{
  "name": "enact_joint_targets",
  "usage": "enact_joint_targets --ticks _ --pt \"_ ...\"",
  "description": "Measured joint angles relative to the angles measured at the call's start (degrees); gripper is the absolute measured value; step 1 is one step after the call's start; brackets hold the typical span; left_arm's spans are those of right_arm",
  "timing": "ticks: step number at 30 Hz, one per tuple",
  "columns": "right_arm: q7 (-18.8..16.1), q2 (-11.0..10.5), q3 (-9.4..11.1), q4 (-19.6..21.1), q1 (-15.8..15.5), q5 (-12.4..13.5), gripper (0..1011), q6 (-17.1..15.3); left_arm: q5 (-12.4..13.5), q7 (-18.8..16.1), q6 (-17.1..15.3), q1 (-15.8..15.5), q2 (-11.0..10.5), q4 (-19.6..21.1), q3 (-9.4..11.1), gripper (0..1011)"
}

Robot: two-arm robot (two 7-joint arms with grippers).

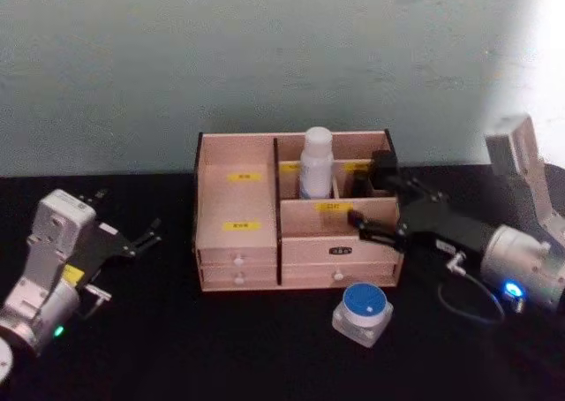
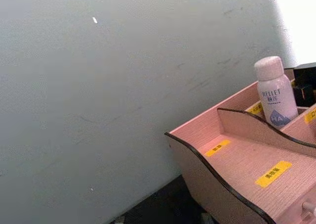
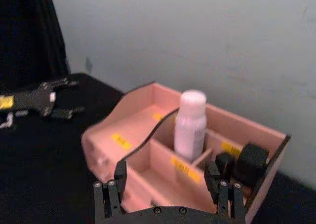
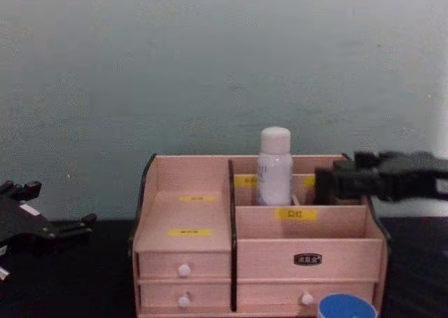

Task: Pick up the facial cleanser and watermelon frost from the table and place them into the tiered storage box.

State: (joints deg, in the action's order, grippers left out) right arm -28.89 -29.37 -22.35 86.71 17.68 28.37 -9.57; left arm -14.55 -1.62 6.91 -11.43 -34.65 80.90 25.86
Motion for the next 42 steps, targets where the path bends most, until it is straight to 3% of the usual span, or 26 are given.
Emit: enact_joint_targets --ticks 6,11,17,29,42 --pt "0.44 -3.41 -0.12 3.6 -4.83 0.3 1000 -0.32 0.0 0.0 0.0 0.0 0.0 0.0 0.0 1001" --pt "1.18 -5.03 -0.63 4.86 -7.35 -0.01 1000 -1.03 0.0 0.0 0.0 0.0 0.0 0.0 0.0 1001" --pt "1.53 -6.0 -1.02 5.58 -8.34 -0.73 1000 -1.79 0.0 0.0 0.0 0.0 0.0 0.0 0.0 1001" --pt "0.02 -7.67 -3.54 5.42 -7.21 -2.44 1000 -6.31 0.0 0.0 0.0 0.0 0.0 0.0 0.0 1001" --pt "-2.31 -8.67 -5.6 4.16 -5.31 -3.56 1000 -7.39 0.0 0.0 0.0 0.0 0.0 0.0 0.0 1001"
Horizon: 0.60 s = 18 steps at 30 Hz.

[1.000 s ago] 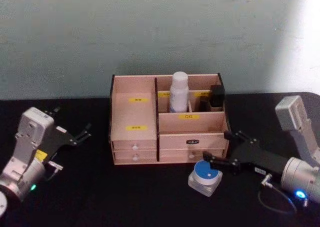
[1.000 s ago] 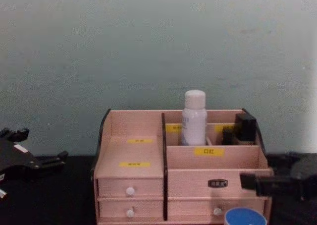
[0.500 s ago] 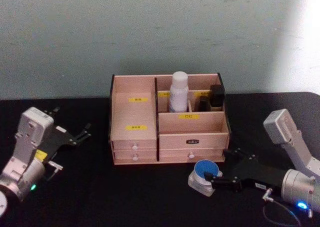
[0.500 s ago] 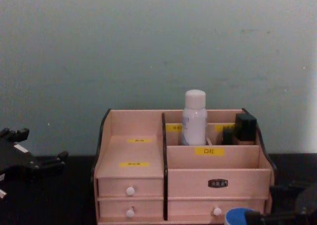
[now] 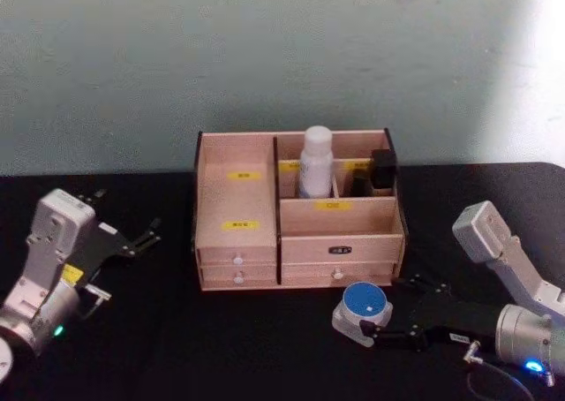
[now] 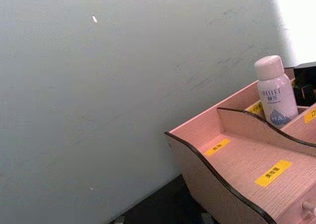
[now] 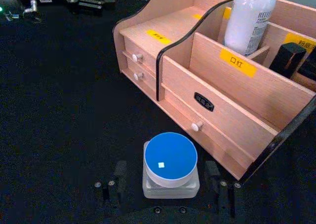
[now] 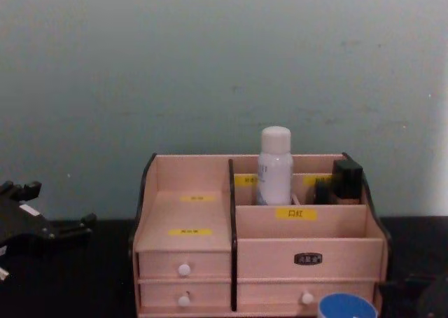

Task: Pick up the facial cleanser and watermelon frost from the table and place them into the tiered storage box.

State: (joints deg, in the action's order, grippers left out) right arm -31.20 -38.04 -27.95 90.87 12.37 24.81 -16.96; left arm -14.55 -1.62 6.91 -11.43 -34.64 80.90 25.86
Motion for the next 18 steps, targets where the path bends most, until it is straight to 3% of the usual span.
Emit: enact_joint_targets --ticks 18 --pt "-0.67 1.66 -1.87 -3.4 2.66 -1.81 1000 0.58 0.0 0.0 0.0 0.0 0.0 0.0 0.0 1001"
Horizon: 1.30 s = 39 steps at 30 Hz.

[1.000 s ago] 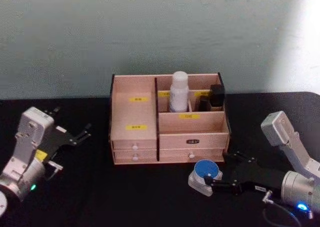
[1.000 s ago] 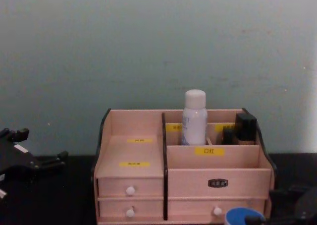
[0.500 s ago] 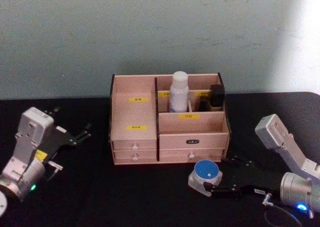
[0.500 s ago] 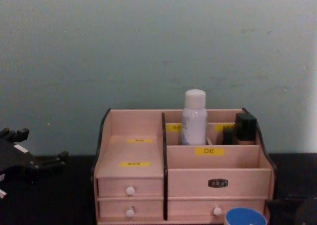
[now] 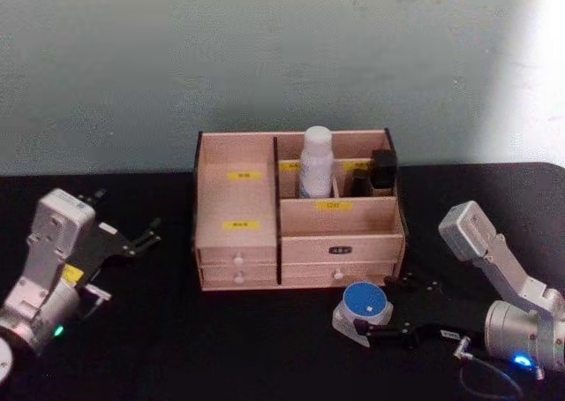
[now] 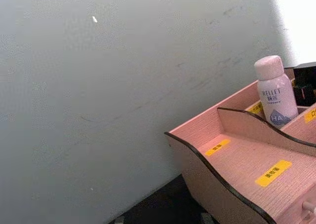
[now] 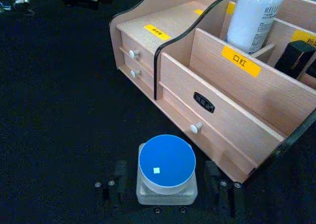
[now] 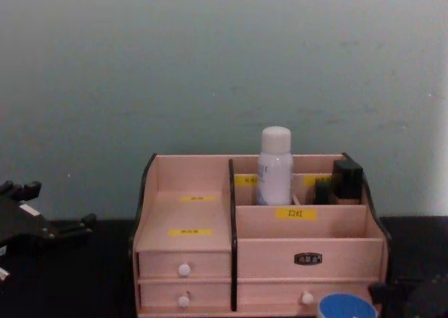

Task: Pick up the facial cleanser and watermelon frost from the table and place them into the tiered storage box.

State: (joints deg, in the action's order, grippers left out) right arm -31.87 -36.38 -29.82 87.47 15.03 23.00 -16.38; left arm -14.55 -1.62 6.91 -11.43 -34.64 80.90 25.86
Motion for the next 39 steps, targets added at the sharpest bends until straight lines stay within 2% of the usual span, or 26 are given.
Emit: enact_joint_targets --ticks 20,39 --pt "-0.98 1.61 -1.1 -2.67 1.66 -0.28 1000 0.08 0.0 0.0 0.0 0.0 0.0 0.0 0.0 1001" --pt "-1.26 2.09 -1.64 -3.39 2.28 -0.52 1000 0.06 0.0 0.0 0.0 0.0 0.0 0.0 0.0 1001"
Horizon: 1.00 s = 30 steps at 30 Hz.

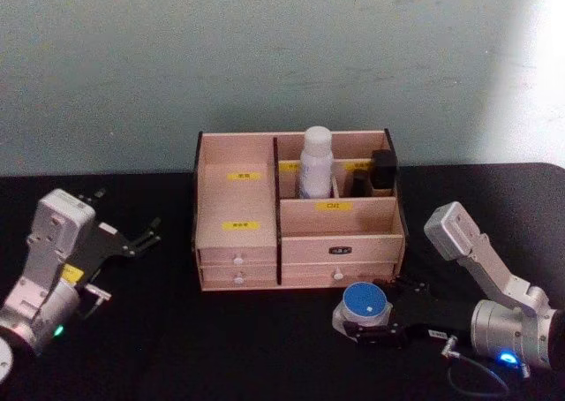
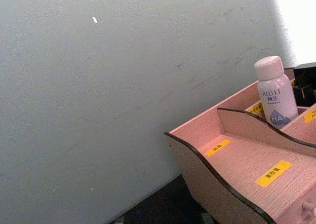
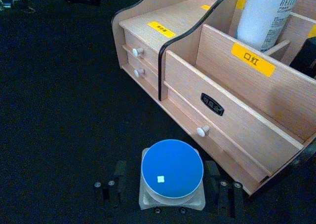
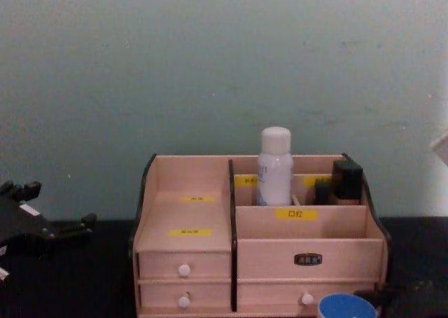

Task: Pick up the facial cleanser and watermelon frost from the table and place them into the tiered storage box.

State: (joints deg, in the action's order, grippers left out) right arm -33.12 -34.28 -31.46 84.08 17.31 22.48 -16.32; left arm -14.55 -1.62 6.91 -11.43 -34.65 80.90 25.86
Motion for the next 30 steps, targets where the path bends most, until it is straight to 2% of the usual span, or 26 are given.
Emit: enact_joint_targets --ticks 30 --pt "0.05 -0.03 0.11 0.09 -0.1 0.11 1000 0.0 0.0 0.0 0.0 0.0 0.0 0.0 0.0 1002"
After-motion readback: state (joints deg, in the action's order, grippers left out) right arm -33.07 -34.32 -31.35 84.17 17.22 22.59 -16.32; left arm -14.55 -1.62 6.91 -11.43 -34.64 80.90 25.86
